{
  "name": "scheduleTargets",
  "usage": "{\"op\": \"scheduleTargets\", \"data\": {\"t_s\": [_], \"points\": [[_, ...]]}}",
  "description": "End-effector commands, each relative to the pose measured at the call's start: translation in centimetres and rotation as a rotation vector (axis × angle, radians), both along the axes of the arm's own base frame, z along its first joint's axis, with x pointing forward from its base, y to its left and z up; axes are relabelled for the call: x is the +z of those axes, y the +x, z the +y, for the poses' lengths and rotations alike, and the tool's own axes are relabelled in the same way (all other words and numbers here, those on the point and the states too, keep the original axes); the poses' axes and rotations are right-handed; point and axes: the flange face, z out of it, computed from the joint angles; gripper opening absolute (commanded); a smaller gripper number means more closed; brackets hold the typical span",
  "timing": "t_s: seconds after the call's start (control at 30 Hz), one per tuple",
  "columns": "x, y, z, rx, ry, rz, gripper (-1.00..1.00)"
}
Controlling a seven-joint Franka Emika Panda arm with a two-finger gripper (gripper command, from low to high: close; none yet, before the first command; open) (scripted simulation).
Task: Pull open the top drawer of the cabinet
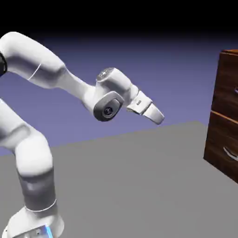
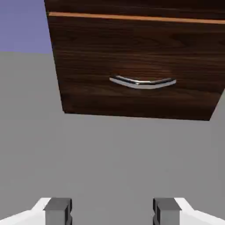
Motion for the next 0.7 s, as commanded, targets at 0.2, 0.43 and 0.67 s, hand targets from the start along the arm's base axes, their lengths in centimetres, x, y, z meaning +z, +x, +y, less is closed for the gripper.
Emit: {"op": "scheduleTargets", "data": {"t_s": [0.2, 0.43, 0.67], "points": [[11.2, -1.2, 4.2, 0.278, -0.196, -0.245, 0.00], [21.1, -4.4, 5.0, 0.454, -0.385, -0.501, 0.00], [28.8, -7.4, 2.0, 0.525, -0.553, -0.736, 0.00]]}}
